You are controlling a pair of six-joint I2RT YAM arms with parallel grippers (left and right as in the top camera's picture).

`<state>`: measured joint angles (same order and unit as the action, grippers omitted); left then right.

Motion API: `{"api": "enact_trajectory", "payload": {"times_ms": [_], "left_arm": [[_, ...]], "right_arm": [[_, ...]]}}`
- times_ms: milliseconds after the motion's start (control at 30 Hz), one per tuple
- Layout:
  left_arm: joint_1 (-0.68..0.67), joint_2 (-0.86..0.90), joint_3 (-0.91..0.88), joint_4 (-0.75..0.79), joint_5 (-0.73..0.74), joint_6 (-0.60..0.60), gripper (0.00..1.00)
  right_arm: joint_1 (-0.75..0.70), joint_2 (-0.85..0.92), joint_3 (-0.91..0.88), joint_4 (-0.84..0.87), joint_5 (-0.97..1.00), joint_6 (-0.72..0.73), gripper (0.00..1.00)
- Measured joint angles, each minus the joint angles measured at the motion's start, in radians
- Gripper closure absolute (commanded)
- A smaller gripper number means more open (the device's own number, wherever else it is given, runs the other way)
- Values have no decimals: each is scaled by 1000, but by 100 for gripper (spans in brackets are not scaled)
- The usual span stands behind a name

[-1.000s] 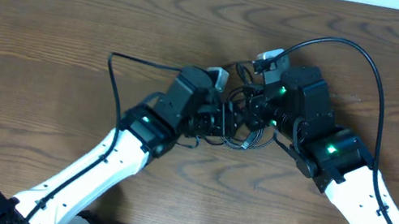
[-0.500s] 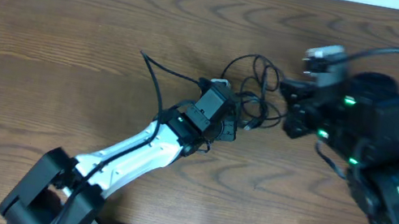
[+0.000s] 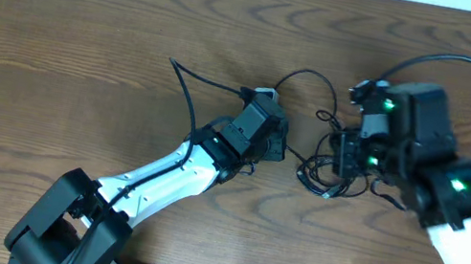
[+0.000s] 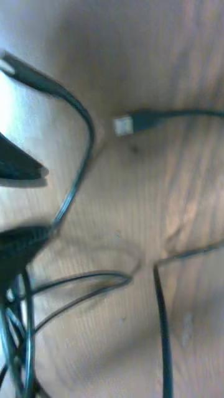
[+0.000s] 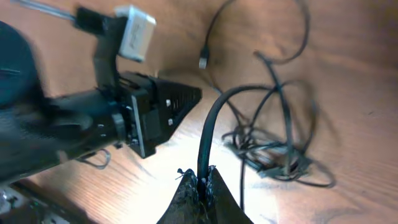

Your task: Untangle cables

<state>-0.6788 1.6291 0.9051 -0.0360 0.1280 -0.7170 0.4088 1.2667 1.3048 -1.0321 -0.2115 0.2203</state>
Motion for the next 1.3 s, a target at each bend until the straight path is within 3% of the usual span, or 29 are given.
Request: {"api": "enact_trajectory", "payload": {"times_ms": [33,67,133,233,300,367,400,667,800,967,1067,1133,1300], "left_arm": [[0,0,0,-4,6,1,43],[0,0,0,-8,14,0,40],[1,0,0,-18,25,0,36],[9,0,0,-49,32,-1,34],[24,0,0,-83,36,-2,23],[43,0,0,-122,41,-14,5],[56,0,0,-143,45,-24,3],[87,0,0,-72,172,-69,3],[83,0,0,-54,223,-74,3],[82,0,0,-53,247,-78,3],[82,0,0,-52,254,-81,3],[82,0,0,-52,260,-81,3],[84,0,0,-5,297,-48,3]], "right_arm": [[9,28,-7,0,-2,0,51],[18,54,-15,0,-3,0,19],[38,112,-30,-1,-2,6,1],[58,201,-42,0,11,13,1],[60,232,-47,-1,36,38,1],[51,234,-50,-6,62,65,1],[42,227,-49,-13,76,82,1],[-76,119,-51,-165,264,230,1],[-130,104,-107,-122,349,278,7],[-153,114,-341,89,357,287,18],[-153,119,-441,217,349,257,38],[-153,119,-489,294,346,234,44],[-153,121,-581,452,339,212,47]]}}
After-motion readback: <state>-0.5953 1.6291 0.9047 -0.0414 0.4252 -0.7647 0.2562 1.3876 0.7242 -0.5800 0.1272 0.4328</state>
